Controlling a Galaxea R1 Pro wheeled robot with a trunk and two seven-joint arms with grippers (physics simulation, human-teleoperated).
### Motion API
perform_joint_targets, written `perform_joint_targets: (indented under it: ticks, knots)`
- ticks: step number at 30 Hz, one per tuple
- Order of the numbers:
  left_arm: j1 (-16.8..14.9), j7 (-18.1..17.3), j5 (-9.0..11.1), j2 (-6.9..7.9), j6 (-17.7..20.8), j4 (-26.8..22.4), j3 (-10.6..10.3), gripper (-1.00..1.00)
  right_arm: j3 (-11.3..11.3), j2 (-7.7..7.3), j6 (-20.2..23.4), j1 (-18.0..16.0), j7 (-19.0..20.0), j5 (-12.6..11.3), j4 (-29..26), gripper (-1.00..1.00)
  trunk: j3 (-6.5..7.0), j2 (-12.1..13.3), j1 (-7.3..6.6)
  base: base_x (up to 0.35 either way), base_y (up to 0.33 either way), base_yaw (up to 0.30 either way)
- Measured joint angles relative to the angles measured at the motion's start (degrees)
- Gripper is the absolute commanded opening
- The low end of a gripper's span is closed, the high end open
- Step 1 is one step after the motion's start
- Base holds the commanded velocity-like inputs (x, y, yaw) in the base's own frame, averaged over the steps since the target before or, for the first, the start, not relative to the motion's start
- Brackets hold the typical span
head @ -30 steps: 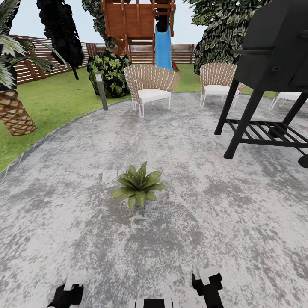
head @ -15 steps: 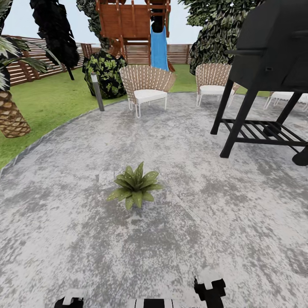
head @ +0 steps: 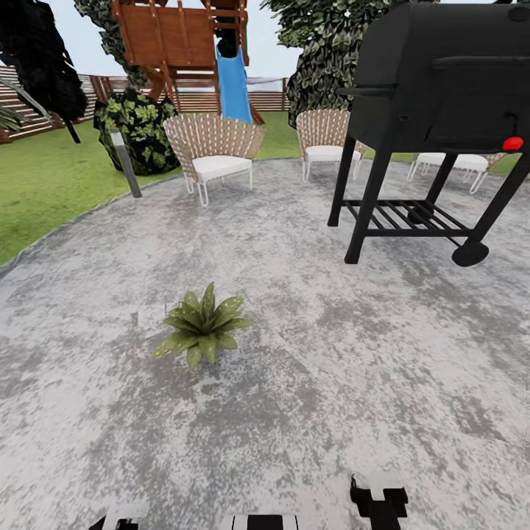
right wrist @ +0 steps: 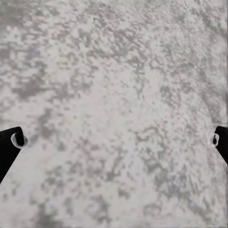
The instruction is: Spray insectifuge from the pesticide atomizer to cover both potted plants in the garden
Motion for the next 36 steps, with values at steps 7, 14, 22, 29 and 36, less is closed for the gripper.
perform_joint_targets:
  ticks: [7,14,22,29,36]
  knots:
    - [0.06,-0.07,-0.1,-0.03,0.05,0.08,-0.01,-1.0,0.03,0.07,-0.03,0.0,0.0,-0.07,1.4,1.0,0.0,0.0,0.0,0.0,0.0,-0.3]
    - [0.1,-0.1,-0.1,-0.08,-0.03,0.17,-0.02,-1.0,0.03,0.13,-0.03,0.0,0.0,-0.07,1.44,1.0,0.0,0.0,0.0,0.0,0.0,-0.3]
    - [0.1,-0.01,-0.18,-4.81,-0.15,-0.94,-0.31,-1.0,0.03,0.3,-0.03,0.0,0.0,-0.07,1.52,1.0,0.0,0.0,0.0,0.0,0.0,-0.3]
    - [1.99,0.04,0.06,-4.44,-4.12,-0.11,-0.05,-1.0,0.03,0.25,-0.03,-0.01,0.0,-0.07,1.52,1.0,0.15,0.0,0.0,0.0,0.0,-0.287]
    - [2.21,0.04,0.05,-4.42,-4.61,-0.09,-0.17,-1.0,0.03,0.26,-0.03,-0.01,0.0,-0.07,1.52,1.0,0.55,0.0,0.0,0.0,0.0,-0.255]
